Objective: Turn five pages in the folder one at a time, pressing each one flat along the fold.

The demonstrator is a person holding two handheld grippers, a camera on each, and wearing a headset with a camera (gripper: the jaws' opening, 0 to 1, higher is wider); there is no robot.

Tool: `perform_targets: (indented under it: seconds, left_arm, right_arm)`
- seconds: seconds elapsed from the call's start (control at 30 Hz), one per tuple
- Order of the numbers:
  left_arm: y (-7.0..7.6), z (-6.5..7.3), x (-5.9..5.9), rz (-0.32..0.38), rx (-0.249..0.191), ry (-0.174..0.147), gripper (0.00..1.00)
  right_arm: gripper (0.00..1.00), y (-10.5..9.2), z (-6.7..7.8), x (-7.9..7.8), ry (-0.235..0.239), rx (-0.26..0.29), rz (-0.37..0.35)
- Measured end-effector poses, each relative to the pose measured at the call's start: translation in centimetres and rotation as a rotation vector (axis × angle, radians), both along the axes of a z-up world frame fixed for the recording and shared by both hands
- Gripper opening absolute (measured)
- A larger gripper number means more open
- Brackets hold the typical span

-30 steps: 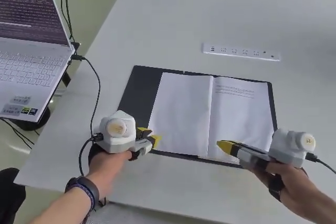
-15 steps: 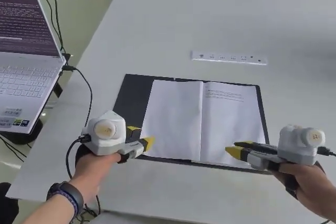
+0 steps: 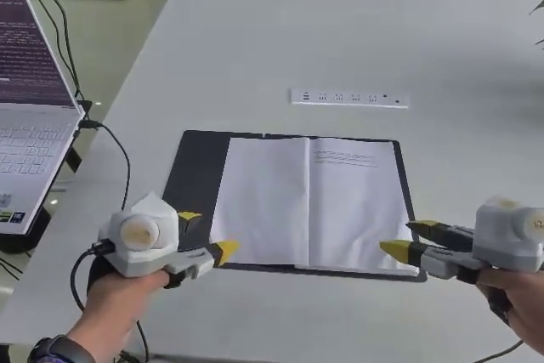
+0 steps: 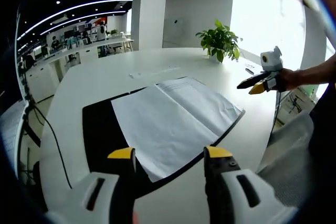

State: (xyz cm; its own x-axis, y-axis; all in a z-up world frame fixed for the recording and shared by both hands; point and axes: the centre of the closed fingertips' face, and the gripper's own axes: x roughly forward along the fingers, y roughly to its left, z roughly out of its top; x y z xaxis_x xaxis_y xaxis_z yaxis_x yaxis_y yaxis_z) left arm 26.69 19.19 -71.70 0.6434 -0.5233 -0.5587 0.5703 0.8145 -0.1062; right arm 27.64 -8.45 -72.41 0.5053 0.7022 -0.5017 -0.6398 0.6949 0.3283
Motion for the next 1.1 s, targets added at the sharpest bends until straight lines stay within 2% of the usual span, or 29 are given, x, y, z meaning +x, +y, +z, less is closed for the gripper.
perform_targets:
  seconds: [0.17, 0.2, 0.27, 0.47, 0.63, 0.77, 0.9, 1.1]
  left_arm:
    - [0.6, 1.4, -0.4, 0.014, -0.004, -0.017, 0.59]
    - [0.7, 1.8, -0.5, 0.023, -0.009, -0.032, 0.6]
    - [0.9, 2.4, -0.6, 0.033, -0.019, -0.043, 0.61]
    - [0.8, 3.6, -1.6, 0.041, -0.027, -0.052, 0.71]
    - [1.1, 4.2, -1.8, 0.063, -0.032, -0.064, 0.75]
    - [1.2, 4.7, -2.3, 0.077, -0.038, -0.067, 0.77]
    - [1.2, 4.7, -2.8, 0.079, -0.02, -0.058, 0.78]
    - [1.2, 5.4, -2.6, 0.105, -0.031, -0.054, 0.78]
  right_arm:
    - [0.56, -0.7, 0.7, -1.1, -0.021, -0.021, -0.016]
    - [0.57, -0.7, 0.9, -1.3, -0.025, -0.024, -0.02]
    - [0.59, -0.8, 1.0, -1.5, -0.032, -0.027, -0.028]
    - [0.67, -1.5, 2.2, -2.4, -0.058, -0.007, -0.081]
    - [0.72, -1.4, 2.7, -3.6, -0.069, -0.025, -0.102]
    - [0.73, -2.0, 2.6, -4.0, -0.061, -0.023, -0.135]
    - [0.74, -2.2, 2.7, -4.3, -0.057, -0.007, -0.159]
    - [0.74, -2.6, 3.3, -4.1, -0.059, 0.006, -0.177]
